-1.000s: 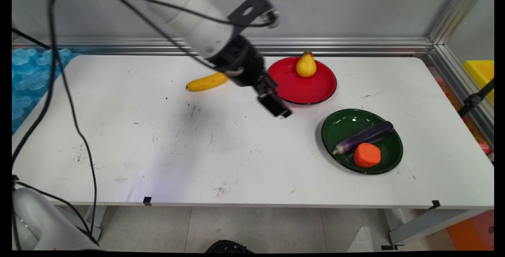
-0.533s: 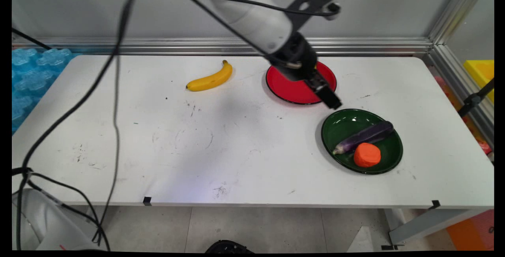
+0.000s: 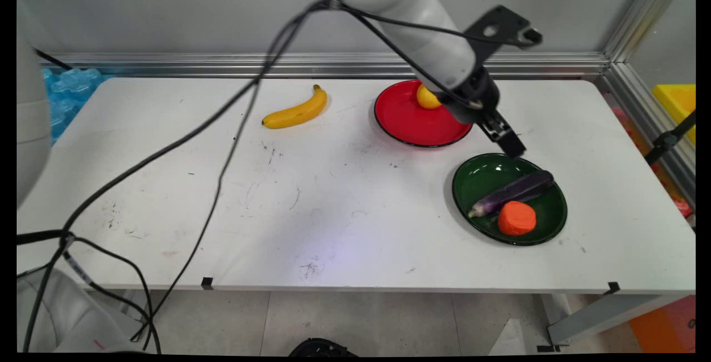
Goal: Pick up the eggplant from the green plate
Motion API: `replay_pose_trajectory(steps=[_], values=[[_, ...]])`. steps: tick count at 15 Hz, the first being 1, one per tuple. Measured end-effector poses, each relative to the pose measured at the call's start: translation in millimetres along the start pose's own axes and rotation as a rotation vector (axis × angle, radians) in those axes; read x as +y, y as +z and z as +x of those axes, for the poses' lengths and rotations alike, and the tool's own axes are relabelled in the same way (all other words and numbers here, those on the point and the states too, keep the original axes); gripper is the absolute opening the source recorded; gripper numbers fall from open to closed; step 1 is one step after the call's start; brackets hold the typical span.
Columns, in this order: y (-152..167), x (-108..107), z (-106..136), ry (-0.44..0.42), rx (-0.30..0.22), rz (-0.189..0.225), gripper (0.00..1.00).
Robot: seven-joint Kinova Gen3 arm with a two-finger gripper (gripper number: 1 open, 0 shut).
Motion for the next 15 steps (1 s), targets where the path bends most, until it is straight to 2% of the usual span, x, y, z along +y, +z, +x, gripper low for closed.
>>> replay_pose_trajectory(steps=[9, 15], values=[[105.4, 9.2, 18.9, 0.004, -0.062, -0.006, 1.00], [154.5, 14.8, 22.1, -0.020, -0.107, -0.003, 1.00]])
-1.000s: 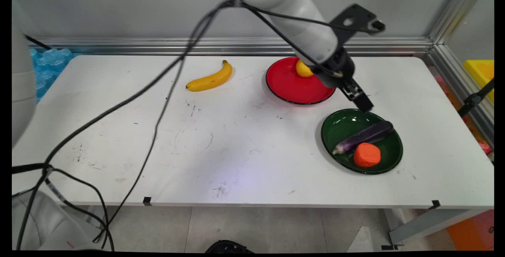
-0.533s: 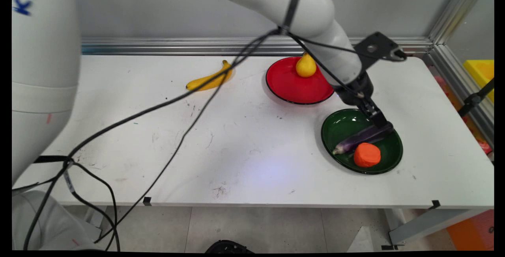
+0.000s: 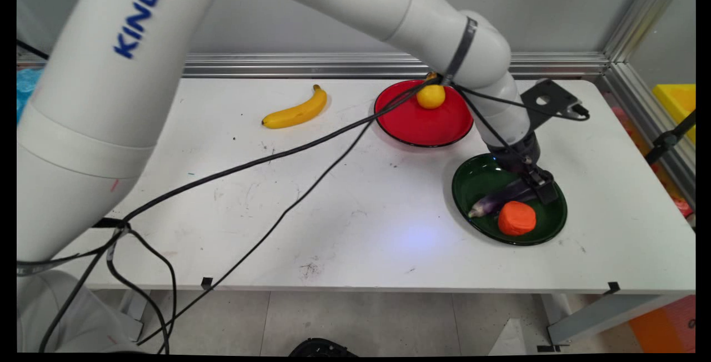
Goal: Pick up the eggplant from the green plate
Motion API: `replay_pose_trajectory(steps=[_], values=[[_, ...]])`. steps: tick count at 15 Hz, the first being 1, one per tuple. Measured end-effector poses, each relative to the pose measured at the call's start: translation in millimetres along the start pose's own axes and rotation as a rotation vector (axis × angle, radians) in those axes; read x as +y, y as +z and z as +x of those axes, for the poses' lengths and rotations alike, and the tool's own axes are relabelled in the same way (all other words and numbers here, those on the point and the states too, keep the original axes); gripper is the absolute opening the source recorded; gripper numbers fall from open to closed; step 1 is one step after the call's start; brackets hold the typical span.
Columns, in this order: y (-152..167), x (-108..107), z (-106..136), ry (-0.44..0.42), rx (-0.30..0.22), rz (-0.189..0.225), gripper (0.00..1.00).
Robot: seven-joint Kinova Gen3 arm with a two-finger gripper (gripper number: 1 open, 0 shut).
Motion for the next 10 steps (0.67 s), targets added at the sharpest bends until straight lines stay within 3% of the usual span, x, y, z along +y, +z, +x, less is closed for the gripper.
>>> replay_pose_trajectory(steps=[6, 7, 10], values=[[27.3, -1.2, 1.4, -0.007, -0.035, 0.018, 1.00], [28.2, -1.3, 1.7, -0.006, -0.035, 0.019, 0.00], [28.0, -1.8, 3.7, -0.004, -0.032, 0.025, 0.00]])
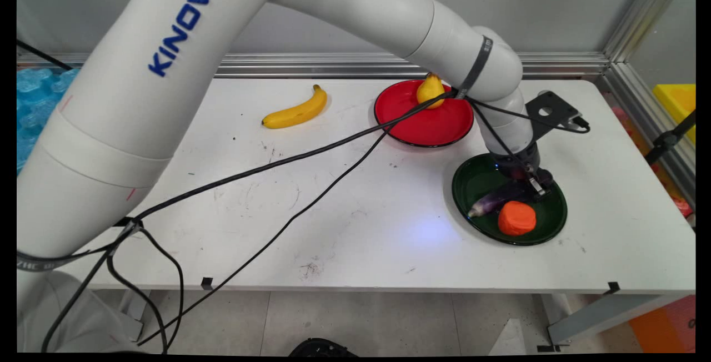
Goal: Pick up the eggplant from the green plate, then place the picked object on the table
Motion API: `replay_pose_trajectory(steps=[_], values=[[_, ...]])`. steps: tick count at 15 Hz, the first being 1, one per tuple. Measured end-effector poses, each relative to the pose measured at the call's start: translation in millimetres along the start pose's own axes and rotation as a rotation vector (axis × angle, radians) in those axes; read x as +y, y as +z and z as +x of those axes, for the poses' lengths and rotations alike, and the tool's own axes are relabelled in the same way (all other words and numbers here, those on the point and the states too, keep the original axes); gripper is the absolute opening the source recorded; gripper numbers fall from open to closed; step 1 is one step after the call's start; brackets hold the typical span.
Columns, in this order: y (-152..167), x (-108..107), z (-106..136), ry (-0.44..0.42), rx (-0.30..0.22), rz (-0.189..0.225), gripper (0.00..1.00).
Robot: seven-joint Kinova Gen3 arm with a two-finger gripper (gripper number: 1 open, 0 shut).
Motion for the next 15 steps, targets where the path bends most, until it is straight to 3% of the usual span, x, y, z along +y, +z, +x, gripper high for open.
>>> replay_pose_trajectory(steps=[9, 15], values=[[-38.8, -0.3, -4.0, 0.022, 0.016, 0.007, 0.00], [-103.2, -7.8, -9.2, 0.097, 0.032, 0.034, 0.00]])
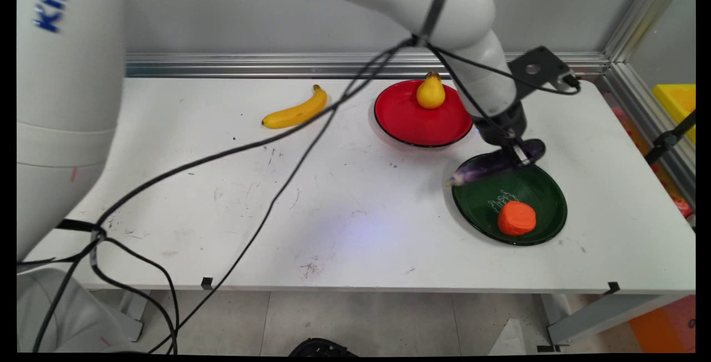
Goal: Place the picked object on the table
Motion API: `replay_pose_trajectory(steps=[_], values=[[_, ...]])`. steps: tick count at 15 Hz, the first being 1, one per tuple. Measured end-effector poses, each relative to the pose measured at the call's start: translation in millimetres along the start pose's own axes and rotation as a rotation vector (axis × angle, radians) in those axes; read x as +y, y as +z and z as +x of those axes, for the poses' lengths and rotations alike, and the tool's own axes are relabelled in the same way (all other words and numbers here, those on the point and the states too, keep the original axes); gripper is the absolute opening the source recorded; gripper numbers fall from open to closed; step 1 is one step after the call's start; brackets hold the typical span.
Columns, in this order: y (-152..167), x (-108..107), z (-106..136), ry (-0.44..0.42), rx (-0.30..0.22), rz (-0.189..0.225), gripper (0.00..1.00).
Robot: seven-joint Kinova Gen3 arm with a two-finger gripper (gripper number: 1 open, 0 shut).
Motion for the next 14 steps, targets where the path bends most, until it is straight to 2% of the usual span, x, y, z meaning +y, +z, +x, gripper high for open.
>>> replay_pose_trajectory(steps=[5, 8, 14], values=[[-54.2, -13.1, -29.8, 0.069, -0.021, 0.001, 0.00], [-88.3, -28.0, -59.0, 0.108, -0.042, 0.001, 0.00], [-131.8, -56.8, -108.9, 0.166, -0.095, 0.000, 0.00]])
